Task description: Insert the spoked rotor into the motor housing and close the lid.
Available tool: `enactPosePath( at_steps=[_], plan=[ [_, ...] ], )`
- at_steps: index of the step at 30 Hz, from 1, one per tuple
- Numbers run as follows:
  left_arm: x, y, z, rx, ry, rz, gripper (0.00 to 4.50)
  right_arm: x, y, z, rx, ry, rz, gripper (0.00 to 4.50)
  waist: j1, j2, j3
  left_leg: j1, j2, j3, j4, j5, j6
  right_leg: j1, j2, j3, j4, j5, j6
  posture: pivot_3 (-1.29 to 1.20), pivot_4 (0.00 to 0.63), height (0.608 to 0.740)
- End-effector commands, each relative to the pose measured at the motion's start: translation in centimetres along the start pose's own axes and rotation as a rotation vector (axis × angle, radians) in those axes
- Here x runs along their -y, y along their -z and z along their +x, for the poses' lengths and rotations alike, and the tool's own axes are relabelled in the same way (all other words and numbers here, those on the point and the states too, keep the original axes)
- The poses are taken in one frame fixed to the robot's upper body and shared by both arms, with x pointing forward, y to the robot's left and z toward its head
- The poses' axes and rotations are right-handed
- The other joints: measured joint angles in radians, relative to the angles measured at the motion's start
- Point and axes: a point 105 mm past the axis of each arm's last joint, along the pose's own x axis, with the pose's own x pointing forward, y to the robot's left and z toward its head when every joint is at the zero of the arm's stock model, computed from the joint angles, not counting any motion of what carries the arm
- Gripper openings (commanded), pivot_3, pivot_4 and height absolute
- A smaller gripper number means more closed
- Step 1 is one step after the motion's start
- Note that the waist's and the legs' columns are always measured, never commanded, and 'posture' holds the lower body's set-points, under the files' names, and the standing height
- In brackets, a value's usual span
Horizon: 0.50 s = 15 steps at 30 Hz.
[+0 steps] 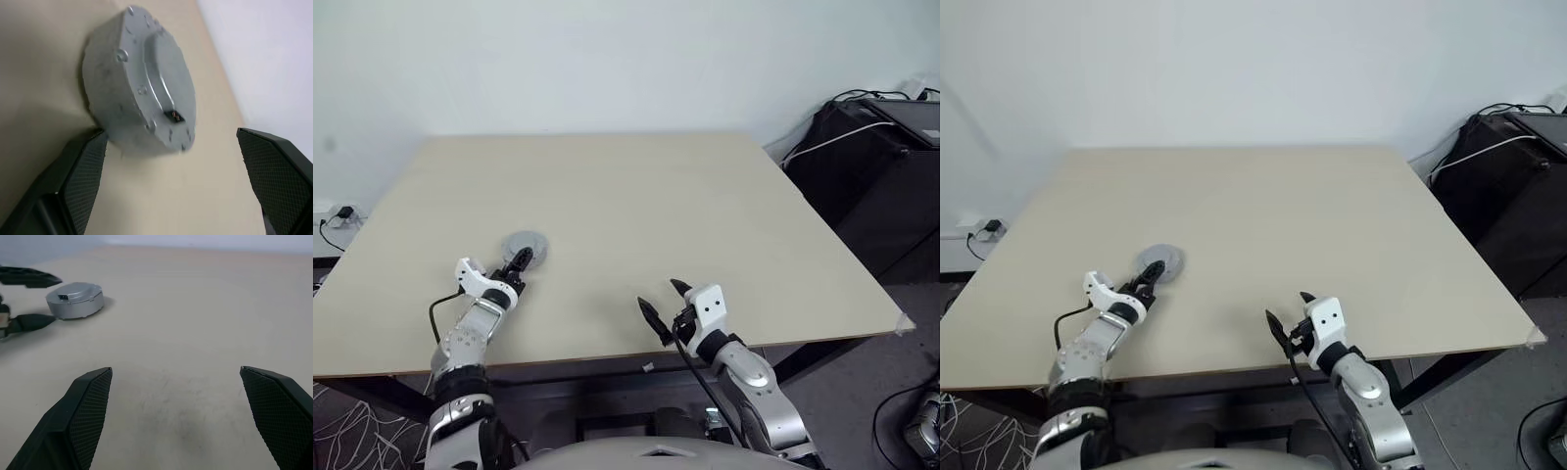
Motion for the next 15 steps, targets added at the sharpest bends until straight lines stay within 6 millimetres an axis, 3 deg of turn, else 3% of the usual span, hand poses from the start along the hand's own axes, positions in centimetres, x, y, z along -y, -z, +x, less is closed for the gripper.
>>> enactPosePath(
  at_steps=[1,11,15],
  plan=[
    [0.0,1.5,-1.2,-0.087,0.027,0.047,4.47,0.3,-1.0,0.2,0.036,-0.003,-0.006,4.50,0.000,0.002,-0.002,0.000,0.000,0.000,0.000,-0.001,-0.001,0.000,0.000,0.000,0.000,0.000,0.000,0.00,0.000,0.740],
    [1.2,4.6,-5.1,-0.248,0.194,0.470,4.47,0.2,-0.9,0.4,0.025,-0.011,-0.003,4.50,0.001,0.006,-0.004,-0.001,0.001,0.001,-0.001,-0.003,-0.004,-0.003,-0.004,0.001,0.000,-0.002,0.003,0.00,0.000,0.740],
    [2.3,5.8,-6.3,-0.236,0.284,0.645,4.47,0.2,-0.8,0.3,0.025,-0.009,-0.003,4.50,0.002,0.006,-0.004,-0.001,0.002,0.003,-0.003,-0.003,-0.004,-0.005,-0.006,0.003,0.000,-0.002,0.002,0.00,0.000,0.740]
  ],
)
